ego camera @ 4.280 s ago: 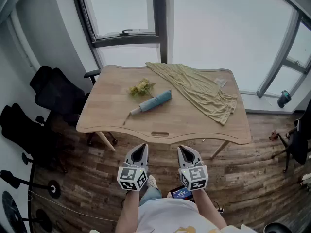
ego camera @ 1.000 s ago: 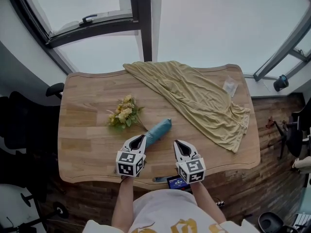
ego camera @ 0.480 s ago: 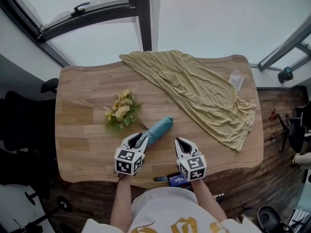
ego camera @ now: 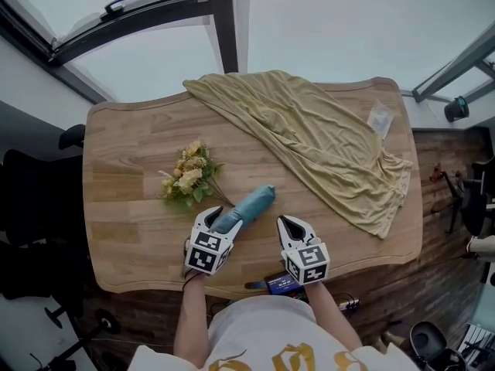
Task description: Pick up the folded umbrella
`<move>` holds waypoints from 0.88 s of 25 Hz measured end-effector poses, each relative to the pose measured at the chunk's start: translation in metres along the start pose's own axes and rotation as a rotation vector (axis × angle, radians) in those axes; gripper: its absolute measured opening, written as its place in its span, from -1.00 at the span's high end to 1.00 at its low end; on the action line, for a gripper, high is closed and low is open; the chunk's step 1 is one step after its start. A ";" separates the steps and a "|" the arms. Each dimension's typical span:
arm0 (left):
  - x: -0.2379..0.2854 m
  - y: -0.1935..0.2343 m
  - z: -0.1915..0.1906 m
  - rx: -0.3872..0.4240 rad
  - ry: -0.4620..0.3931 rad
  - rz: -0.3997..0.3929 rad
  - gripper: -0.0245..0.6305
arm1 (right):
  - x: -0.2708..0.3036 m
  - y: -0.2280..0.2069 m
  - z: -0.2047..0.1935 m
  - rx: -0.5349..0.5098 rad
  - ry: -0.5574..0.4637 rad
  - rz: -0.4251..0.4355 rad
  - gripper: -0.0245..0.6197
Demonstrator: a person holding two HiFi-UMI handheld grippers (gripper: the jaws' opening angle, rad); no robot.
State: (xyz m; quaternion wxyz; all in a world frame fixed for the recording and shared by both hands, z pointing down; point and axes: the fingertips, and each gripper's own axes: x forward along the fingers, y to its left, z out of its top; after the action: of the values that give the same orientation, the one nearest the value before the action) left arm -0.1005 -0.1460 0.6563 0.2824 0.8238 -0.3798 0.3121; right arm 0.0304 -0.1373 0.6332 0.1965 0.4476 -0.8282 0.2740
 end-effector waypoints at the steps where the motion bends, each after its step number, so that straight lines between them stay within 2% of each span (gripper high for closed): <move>1: 0.003 -0.002 -0.004 0.039 0.034 -0.003 0.15 | 0.001 -0.001 -0.001 0.003 0.003 0.000 0.89; 6: 0.018 -0.008 -0.021 0.194 0.198 -0.029 -0.01 | 0.008 -0.006 -0.003 0.020 0.009 0.001 0.89; 10: 0.027 -0.012 -0.024 0.263 0.258 -0.055 -0.05 | 0.010 -0.009 -0.007 0.032 0.016 -0.005 0.89; 18: 0.038 -0.023 -0.031 0.301 0.336 -0.108 -0.06 | 0.009 -0.016 -0.008 0.054 0.010 -0.022 0.89; 22: 0.043 -0.028 -0.037 0.291 0.371 -0.127 -0.06 | 0.007 -0.018 -0.010 0.061 0.016 -0.030 0.89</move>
State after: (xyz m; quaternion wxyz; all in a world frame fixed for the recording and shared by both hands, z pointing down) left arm -0.0672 -0.1244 0.7051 0.2446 0.8065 -0.2199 0.4913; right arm 0.0428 -0.1437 0.6495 0.1933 0.4634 -0.8113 0.2996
